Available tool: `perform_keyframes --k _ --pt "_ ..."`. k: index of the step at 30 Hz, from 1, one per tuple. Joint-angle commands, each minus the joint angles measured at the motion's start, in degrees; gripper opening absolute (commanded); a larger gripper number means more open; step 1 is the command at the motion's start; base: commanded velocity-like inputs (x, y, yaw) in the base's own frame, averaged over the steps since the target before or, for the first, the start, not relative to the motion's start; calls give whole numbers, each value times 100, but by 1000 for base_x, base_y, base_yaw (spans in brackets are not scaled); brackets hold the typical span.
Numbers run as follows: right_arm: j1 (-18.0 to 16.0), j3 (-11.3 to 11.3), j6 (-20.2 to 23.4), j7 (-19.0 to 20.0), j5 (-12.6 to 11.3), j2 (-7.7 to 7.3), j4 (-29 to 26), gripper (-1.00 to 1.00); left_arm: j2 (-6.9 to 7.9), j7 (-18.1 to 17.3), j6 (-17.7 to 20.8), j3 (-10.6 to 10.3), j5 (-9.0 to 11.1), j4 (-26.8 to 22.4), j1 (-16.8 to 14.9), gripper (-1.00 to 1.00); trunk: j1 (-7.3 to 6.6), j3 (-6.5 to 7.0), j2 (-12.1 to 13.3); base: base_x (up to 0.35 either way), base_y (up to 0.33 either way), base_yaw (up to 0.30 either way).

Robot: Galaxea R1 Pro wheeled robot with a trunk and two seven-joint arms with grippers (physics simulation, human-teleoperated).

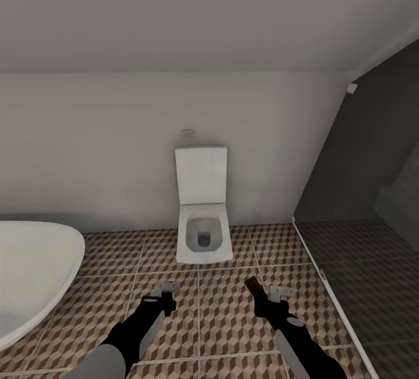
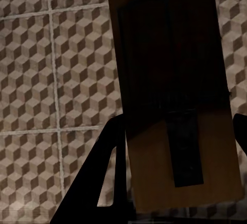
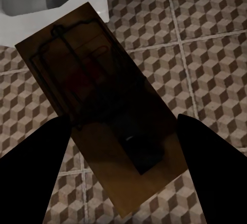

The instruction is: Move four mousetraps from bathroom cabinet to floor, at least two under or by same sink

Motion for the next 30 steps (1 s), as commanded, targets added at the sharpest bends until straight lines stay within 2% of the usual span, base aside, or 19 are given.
perform_keyframes --k 1,30 --pt "-5 35 20 -56 -51 -9 -12 -100 0 59 26 -46 49 37 -5 -100 3 -11 -12 0 0 0" --pt "-5 75 16 -52 -51 44 -3 -100 -1 52 7 -46 41 179 -5 -100 3 -11 -12 0 0 0"
